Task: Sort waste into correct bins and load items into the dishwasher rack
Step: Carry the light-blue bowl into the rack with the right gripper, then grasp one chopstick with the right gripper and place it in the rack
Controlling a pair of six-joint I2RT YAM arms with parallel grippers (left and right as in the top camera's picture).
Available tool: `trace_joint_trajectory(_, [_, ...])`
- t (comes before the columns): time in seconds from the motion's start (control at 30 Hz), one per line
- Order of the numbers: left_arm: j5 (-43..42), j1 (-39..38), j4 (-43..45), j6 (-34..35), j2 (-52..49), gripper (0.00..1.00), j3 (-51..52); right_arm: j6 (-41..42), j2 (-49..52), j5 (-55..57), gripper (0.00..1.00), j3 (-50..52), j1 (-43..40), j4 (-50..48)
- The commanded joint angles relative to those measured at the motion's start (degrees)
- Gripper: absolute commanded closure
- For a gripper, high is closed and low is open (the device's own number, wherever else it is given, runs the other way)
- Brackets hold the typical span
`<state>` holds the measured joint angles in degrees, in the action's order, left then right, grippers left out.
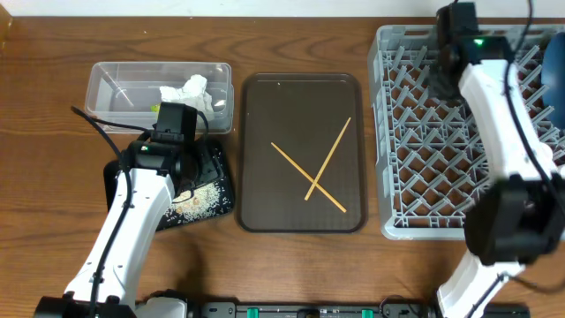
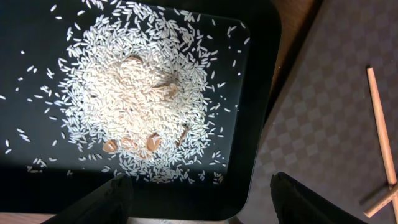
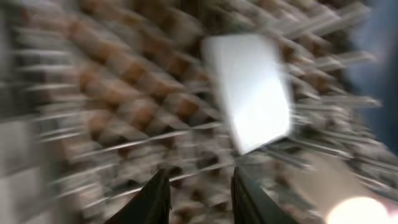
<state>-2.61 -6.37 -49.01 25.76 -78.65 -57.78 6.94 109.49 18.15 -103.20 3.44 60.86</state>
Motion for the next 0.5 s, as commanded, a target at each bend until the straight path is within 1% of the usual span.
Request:
trace_joint_trajectory(0.0, [0.72,0.2,0.0,0.72,0.04,0.26,-0.46,-1.03,-4.09,-21.84,0.67,-0.63,2.1,0.39])
trace_joint_trajectory(0.13, [0.76,0.2,0.0,0.02,0.04,0.26,-0.46,-3.08,-4.04,-31.1,0.66,-0.46,6.1,2.73])
trace_joint_trajectory(0.2, [0.81,0.2,-0.04,-0.59,0.04,0.26,-0.46,-4.33,-3.76,-31.93,0.65,0.15,9.18,4.42])
trace_joint_trajectory(0.3, [0.81,0.2,-0.04,-0.57,0.04,0.26,-0.46,-4.11,-3.32,-31.71,0.64,2.32,14.27,5.55])
trace_joint_trajectory(0.4, [0.76,0.2,-0.04,-0.57,0.04,0.26,-0.46,0.26,-3.3,-31.61,0.63,6.27,18.67,4.15])
trace_joint_trajectory(0.47, [0.76,0.2,-0.2,-0.57,0.04,0.26,-0.46,6.43,-3.3,-29.88,0.64,9.9,21.35,1.92])
